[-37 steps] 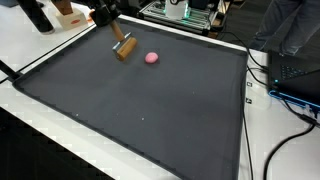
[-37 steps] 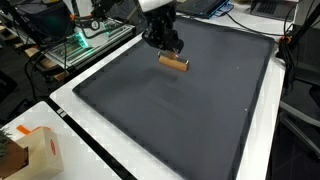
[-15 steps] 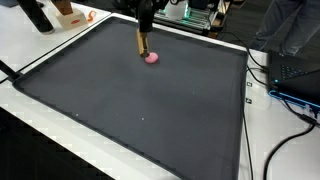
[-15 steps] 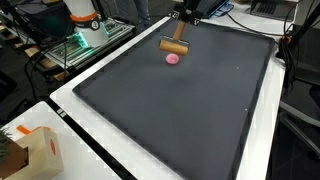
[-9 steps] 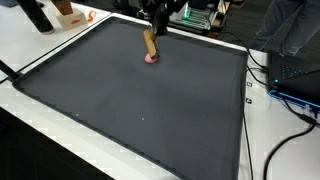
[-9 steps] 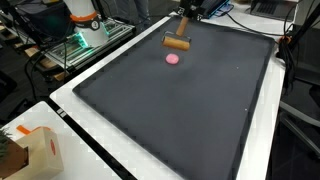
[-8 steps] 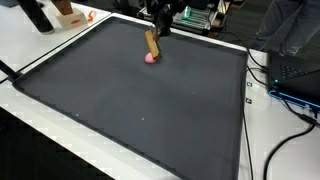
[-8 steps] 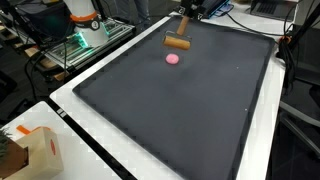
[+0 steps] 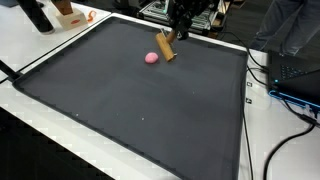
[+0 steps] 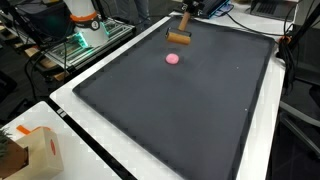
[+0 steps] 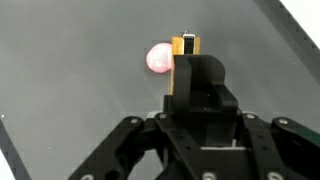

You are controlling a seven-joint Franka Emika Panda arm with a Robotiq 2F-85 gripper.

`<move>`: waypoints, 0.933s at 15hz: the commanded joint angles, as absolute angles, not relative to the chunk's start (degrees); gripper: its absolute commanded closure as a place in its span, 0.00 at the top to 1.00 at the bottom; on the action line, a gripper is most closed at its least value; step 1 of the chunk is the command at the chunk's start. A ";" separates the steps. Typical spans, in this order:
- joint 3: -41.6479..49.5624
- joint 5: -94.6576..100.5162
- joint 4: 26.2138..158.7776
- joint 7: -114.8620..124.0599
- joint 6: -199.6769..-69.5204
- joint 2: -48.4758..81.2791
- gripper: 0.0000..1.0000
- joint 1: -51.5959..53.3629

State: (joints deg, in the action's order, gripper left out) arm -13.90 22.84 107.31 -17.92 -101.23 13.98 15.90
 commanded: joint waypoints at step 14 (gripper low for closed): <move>-16.12 23.89 115.46 -11.54 -110.60 11.61 0.24 18.40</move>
